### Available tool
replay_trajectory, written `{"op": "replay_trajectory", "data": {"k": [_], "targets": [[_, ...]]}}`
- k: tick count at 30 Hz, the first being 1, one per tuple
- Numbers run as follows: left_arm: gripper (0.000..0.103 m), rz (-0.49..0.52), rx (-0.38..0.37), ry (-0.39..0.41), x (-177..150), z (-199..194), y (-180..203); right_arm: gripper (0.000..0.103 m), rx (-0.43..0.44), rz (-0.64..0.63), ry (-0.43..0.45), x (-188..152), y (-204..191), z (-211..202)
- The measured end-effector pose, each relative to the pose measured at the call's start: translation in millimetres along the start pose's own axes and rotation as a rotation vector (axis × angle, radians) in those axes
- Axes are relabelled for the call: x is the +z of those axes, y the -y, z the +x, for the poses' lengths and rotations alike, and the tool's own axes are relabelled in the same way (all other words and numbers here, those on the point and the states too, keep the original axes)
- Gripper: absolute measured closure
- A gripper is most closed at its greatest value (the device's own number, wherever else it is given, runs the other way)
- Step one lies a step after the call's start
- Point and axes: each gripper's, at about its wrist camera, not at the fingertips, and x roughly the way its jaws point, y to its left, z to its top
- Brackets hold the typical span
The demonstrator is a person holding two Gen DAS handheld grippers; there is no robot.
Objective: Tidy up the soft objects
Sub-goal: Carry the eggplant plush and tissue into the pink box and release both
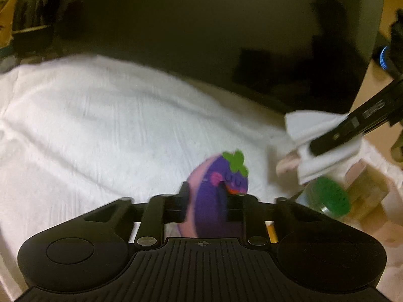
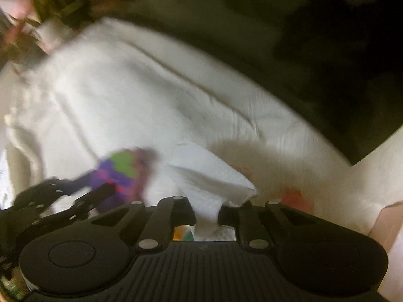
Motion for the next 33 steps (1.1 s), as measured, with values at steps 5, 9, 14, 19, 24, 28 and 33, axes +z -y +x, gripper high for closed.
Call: {"op": "replay_trajectory", "data": {"k": [5,9,14,19,24,28,33], "targets": [[0.084,0.091,-0.014,-0.048,4.1,-2.6,19.4,0.093,0.079,-0.030,0.155,-16.3,-8.7,-78.4],[0.044,0.168,0.051,-0.047,-2.4,9.6,36.7,0.093,0.084,-0.070,0.207,-37.3,-7.7,-101.6],[0.027,0.319,0.169,-0.130,-17.1,35.8,43.6,0.093,0.047,-0.042,0.203,-35.4,2.2,-81.6],[0.028,0.104,0.096,-0.142,-14.5,45.3,10.0,0.093,0.023,-0.007,0.181,-29.9,5.7,-62.5],[0.028,0.071,-0.018,-0.081,7.6,14.4,16.3,0.093,0.013,-0.001,0.185,-36.9,12.8,-74.1],[0.028,0.178,-0.135,-0.020,39.0,-12.7,68.9,0.093,0.010,0.017,0.235,-42.1,26.8,-105.5],[0.028,0.303,-0.310,-0.042,52.5,-7.0,151.4,0.093,-0.045,0.064,0.324,-69.1,63.9,-162.7]]}}
